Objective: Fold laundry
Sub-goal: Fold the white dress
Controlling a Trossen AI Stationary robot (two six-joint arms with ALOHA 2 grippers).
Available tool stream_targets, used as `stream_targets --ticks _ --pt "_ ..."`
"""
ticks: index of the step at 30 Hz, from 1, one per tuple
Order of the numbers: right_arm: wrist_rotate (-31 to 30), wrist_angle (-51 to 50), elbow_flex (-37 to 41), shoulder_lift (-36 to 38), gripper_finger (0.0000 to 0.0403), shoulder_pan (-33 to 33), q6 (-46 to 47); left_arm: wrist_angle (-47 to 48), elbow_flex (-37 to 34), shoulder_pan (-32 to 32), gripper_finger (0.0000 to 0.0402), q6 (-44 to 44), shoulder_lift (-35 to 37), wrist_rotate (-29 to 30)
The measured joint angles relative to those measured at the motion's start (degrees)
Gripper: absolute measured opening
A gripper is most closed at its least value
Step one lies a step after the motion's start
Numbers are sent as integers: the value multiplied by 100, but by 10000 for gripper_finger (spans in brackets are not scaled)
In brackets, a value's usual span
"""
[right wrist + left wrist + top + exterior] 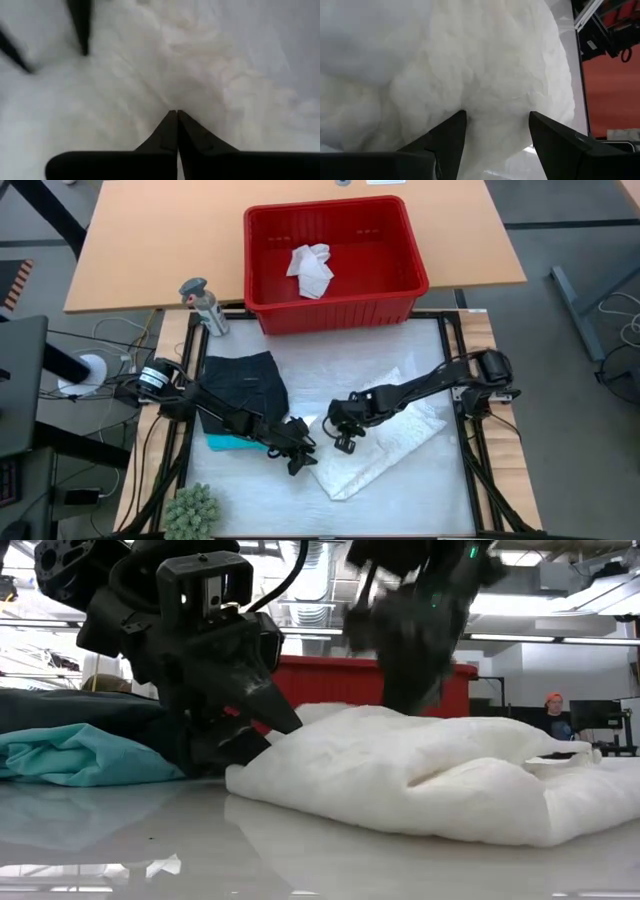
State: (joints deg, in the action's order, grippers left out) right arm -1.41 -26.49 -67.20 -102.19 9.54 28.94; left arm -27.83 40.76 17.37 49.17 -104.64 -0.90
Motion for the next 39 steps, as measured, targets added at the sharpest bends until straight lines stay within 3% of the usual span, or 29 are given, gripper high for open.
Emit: stream_targets --ticks 5,11,24,29,39 --pt "-57 349 -17 646 36 147 -532 -74 -15 4 212 107 -13 -35" --pt "-36 642 -18 659 47 51 -1874 -112 -18 2 212 111 -15 -15" --pt "918 1237 -20 339 203 -443 -2692 -144 -18 2 212 116 -17 59" --pt "1080 1346 -64 -26 207 -566 -2662 -148 -16 2 212 170 -17 117" --pt "1380 1339 -260 -24 193 -869 -2966 -158 -16 0 212 245 -17 175"
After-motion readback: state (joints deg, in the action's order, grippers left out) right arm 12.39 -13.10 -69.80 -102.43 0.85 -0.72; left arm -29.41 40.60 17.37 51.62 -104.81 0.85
